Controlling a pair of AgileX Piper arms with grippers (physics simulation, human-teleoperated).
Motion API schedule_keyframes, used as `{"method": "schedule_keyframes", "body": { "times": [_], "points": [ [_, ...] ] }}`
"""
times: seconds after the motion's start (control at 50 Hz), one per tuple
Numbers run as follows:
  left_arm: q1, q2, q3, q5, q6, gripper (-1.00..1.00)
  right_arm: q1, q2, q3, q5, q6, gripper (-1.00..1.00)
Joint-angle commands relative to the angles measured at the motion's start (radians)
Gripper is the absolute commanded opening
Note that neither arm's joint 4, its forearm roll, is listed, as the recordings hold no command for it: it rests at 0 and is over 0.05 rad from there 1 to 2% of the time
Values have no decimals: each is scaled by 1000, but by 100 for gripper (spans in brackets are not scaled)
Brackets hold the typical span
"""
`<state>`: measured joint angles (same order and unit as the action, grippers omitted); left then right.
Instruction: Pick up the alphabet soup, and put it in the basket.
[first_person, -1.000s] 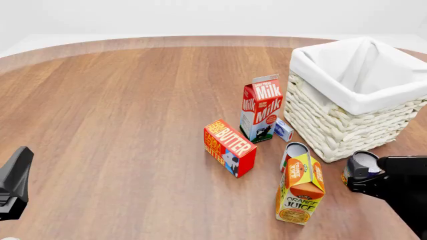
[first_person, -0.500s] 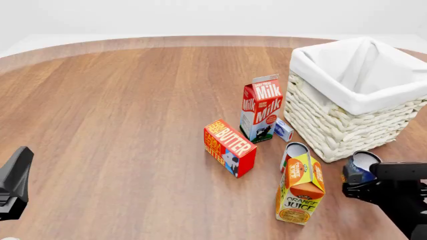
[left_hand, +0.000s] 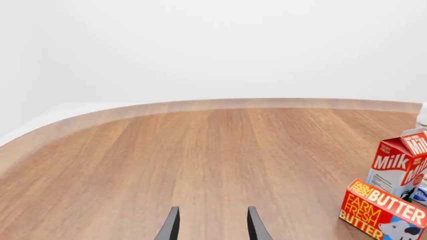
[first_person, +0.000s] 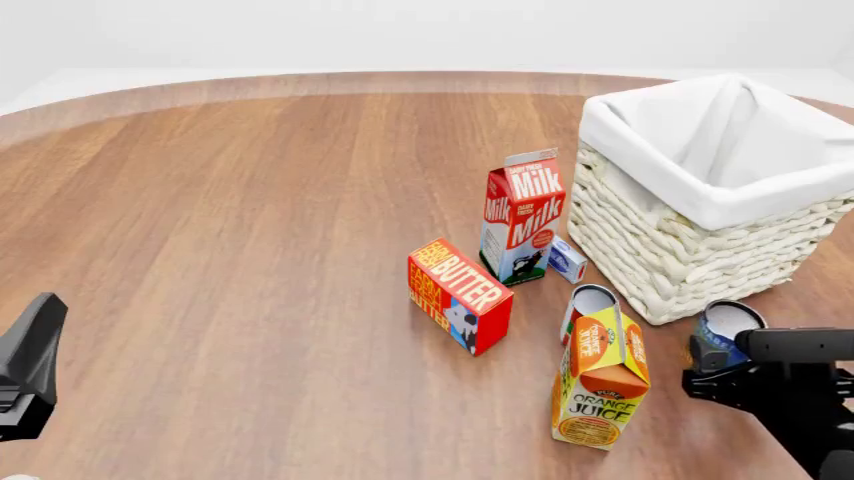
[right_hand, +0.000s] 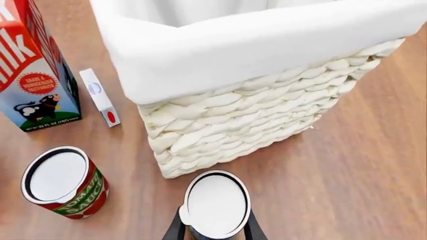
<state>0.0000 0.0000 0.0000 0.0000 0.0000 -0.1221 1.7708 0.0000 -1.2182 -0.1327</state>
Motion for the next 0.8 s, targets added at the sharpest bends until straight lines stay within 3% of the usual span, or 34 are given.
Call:
{"method": "schedule_keyframes", "body": {
  "times": [0.02, 0.32, 0.38, 0.54, 0.66, 0.8],
  "points": [
    [0, 0, 0, 0, 0, 100, -4, -5, 0, -1, 10, -100],
    [0, 0, 0, 0, 0, 100, -16, -59, 0, 11, 10, -100],
    [0, 0, 0, 0, 0, 100, -16, -266, 0, 206, -1, -100],
    [0, 0, 0, 0, 0, 100, -9, -297, 0, 221, -8, -100],
    [0, 0, 0, 0, 0, 100, -9, -571, 0, 469, -13, -100],
    [0, 0, 0, 0, 0, 100, -7, -784, 0, 663, -17, -100]
  ]
}}
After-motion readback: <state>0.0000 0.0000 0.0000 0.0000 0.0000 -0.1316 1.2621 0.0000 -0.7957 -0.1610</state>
